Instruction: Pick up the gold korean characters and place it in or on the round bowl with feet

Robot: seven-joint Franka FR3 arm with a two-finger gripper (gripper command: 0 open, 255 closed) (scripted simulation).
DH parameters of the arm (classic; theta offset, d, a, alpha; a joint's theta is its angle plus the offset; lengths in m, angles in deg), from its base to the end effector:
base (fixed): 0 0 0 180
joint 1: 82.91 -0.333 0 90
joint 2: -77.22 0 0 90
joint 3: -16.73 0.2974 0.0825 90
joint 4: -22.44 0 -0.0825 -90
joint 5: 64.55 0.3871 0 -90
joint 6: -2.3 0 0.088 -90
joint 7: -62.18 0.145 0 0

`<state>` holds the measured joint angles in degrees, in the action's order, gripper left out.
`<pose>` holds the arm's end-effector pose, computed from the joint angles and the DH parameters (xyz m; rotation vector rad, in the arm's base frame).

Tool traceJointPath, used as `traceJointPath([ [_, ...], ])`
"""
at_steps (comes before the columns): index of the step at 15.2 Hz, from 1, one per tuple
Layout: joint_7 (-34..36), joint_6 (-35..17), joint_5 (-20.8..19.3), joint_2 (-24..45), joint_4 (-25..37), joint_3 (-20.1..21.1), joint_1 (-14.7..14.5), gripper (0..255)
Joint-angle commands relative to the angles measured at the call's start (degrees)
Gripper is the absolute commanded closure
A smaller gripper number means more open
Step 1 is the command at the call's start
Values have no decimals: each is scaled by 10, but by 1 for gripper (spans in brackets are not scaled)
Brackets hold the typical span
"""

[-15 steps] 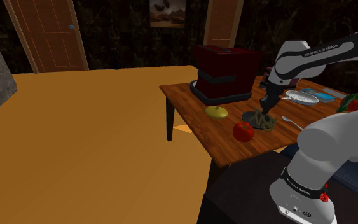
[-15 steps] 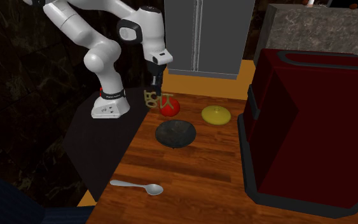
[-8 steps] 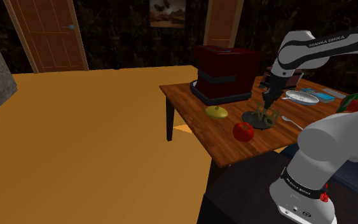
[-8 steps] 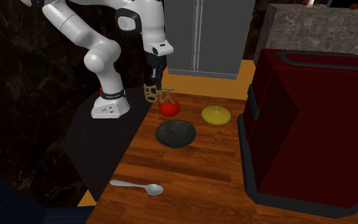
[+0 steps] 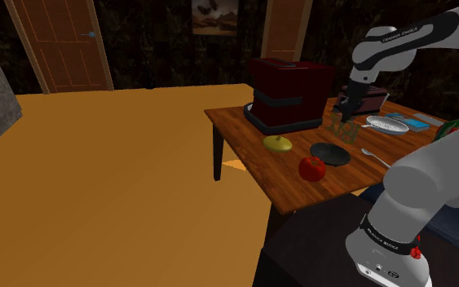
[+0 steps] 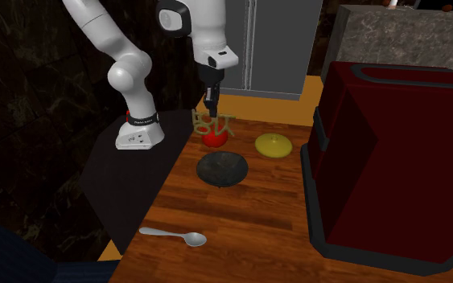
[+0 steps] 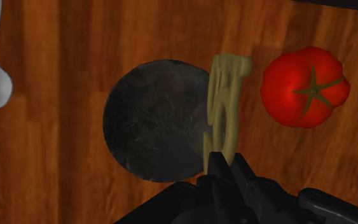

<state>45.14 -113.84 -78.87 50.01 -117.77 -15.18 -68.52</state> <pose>0.2855 -0.3206 0.3883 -3.0795 0.5420 -0.0225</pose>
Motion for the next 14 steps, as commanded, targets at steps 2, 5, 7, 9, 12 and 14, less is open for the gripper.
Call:
traceJointPath([
  [2, -36, 6, 23, 59, 66, -29, -15, 255],
  [5, -53, -7, 35, 87, 81, -43, -21, 255],
  [7, -55, -23, 36, 94, 70, -47, -21, 255],
  [9, -57, -40, 38, 101, 60, -51, -22, 255],
  [12, -61, -65, 42, 112, 45, -57, -23, 255],
  [14, -64, -82, 45, 121, 36, -61, -25, 255],
])
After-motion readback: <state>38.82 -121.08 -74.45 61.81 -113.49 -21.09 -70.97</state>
